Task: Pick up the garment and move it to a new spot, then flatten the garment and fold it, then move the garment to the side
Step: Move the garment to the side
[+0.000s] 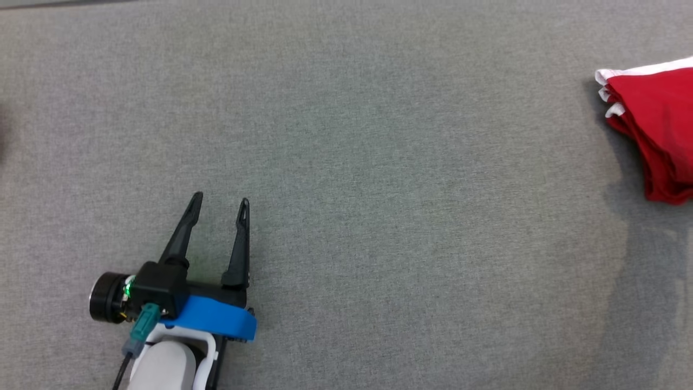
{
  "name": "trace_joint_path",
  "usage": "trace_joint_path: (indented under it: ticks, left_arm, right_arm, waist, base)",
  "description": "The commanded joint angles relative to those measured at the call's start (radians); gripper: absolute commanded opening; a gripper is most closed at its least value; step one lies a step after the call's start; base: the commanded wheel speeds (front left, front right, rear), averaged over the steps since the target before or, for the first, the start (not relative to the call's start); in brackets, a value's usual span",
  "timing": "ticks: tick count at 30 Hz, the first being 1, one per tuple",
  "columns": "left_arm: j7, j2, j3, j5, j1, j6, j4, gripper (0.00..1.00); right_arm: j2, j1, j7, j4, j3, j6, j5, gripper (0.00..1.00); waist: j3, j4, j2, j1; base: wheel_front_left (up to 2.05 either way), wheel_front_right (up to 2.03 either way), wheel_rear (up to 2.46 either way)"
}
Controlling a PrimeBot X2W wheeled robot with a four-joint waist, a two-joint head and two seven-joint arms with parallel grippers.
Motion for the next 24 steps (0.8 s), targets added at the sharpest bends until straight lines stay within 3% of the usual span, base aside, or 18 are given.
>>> trace_joint_path:
  ticks: [1, 12, 24]
  left_arm:
    - [-0.001, 0.002, 0.002, -0.004, -0.026, -0.004, 0.002, 1.00]
    - [-0.024, -0.008, 0.051, -0.070, -0.052, 0.009, 0.083, 1.00]
    - [-0.060, -0.039, 0.110, -0.143, 0.061, 0.033, 0.171, 1.00]
  right_arm:
    - [0.013, -0.015, -0.010, 0.002, 0.007, 0.000, 0.006, 1.00]
    - [0.103, 0.050, -0.099, -0.071, 0.102, 0.000, 0.007, 1.00]
    - [0.310, 0.320, -0.198, -0.193, 0.076, 0.000, -0.076, 1.00]
  waist:
    - [-0.010, -0.005, -0.0001, -0.0001]
    - [-0.134, 0.001, -0.0001, -0.0001]
    - [-0.303, 0.074, -0.0001, -0.0001]
  base:
    - [0.00, 0.00, 0.00]
    - [0.00, 0.00, 0.00]
    - [0.00, 0.00, 0.00]
